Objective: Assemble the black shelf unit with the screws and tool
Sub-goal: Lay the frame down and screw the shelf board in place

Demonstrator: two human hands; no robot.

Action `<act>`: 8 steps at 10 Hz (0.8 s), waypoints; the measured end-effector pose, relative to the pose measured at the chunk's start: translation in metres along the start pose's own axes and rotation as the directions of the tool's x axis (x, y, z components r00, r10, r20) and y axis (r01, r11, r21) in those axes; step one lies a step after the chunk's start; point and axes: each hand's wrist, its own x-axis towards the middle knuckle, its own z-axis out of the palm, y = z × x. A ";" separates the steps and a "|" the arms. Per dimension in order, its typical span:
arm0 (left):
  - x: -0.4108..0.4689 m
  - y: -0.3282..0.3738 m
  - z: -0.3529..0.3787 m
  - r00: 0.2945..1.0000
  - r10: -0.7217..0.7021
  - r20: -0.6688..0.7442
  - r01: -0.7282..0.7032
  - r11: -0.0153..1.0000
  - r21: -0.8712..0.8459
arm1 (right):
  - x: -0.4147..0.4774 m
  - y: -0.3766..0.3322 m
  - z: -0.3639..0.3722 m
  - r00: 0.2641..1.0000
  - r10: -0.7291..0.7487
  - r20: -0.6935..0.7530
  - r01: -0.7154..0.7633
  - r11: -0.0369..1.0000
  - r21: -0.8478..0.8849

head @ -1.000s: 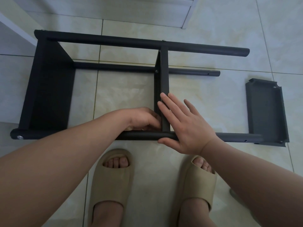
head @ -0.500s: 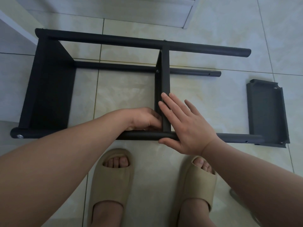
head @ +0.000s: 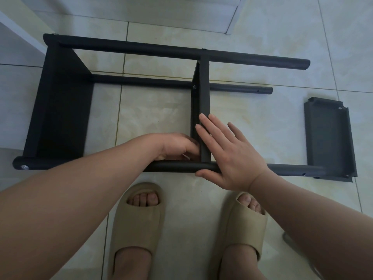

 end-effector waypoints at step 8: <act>0.000 -0.002 0.000 0.999 -0.023 -0.032 0.023 1.000 -0.002 | 0.000 -0.001 -0.002 1.000 0.002 0.013 -0.002 1.000 0.004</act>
